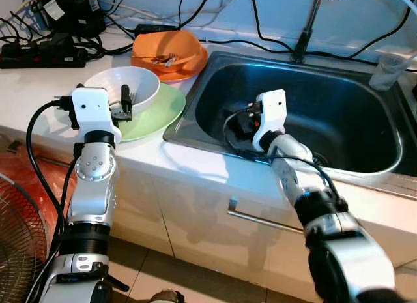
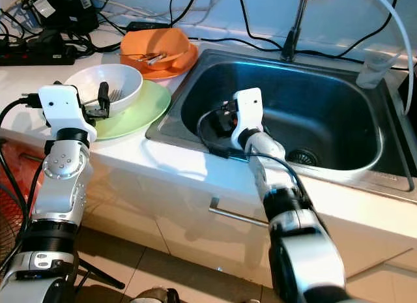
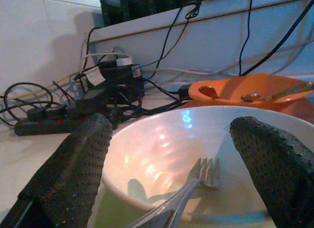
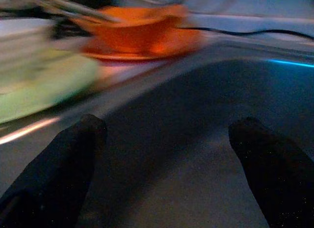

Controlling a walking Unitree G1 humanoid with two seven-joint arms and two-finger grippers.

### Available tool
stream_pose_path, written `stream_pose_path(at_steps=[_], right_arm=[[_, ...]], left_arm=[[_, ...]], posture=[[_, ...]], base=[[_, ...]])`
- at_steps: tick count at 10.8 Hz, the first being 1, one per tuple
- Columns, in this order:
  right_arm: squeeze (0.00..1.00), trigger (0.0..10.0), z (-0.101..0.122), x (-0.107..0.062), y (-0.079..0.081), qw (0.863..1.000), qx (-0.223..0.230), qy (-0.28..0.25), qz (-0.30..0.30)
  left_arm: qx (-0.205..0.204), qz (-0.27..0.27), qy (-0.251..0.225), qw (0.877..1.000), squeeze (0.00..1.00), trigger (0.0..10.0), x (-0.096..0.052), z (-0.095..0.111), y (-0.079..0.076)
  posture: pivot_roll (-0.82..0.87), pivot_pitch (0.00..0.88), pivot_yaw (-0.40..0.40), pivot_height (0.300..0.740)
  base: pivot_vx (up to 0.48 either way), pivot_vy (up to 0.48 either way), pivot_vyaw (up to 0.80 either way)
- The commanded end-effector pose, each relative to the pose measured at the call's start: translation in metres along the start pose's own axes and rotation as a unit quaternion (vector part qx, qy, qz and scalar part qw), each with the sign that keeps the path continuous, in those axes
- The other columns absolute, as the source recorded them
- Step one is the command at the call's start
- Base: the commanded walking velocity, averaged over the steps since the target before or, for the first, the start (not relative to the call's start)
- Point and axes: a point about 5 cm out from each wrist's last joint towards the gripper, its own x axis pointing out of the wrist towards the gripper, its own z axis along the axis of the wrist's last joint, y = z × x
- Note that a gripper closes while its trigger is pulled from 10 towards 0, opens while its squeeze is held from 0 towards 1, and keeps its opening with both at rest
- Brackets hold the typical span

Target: Kitchen organization

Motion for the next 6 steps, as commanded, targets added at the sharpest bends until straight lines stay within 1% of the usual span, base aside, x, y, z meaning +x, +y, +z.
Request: stream_pose_path(at_steps=[1, 3, 4, 6], right_arm=[[0.00, 10.0, 0.003, 0.000, 0.011, 0.999, 0.002, -0.005, 0.049], [0.00, 10.0, 0.004, -0.003, 0.022, 0.994, 0.000, -0.013, 0.107], [0.00, 10.0, 0.005, -0.005, 0.025, 0.993, 0.000, -0.019, 0.119], [0.00, 10.0, 0.010, -0.009, 0.029, 0.989, 0.017, -0.030, 0.141]], left_arm=[[0.000, -0.006, -0.006, 1.000, 0.00, 10.0, 0.003, 0.003, -0.001], [-0.002, -0.008, -0.008, 1.000, 0.00, 10.0, 0.004, 0.003, -0.002], [-0.003, -0.009, -0.008, 1.000, 0.00, 10.0, 0.004, 0.003, -0.002], [-0.006, -0.011, -0.007, 1.000, 0.00, 10.0, 0.004, 0.002, -0.003]], posture=[[0.06, 0.034, 0.036, 0.740], [0.06, 0.037, 0.034, 0.740], [0.06, 0.037, 0.033, 0.740], [0.06, 0.038, 0.031, 0.740]], base=[[0.000, 0.000, 0.00], [0.000, 0.000, 0.00], [0.000, 0.000, 0.00], [0.000, 0.000, 0.00]])
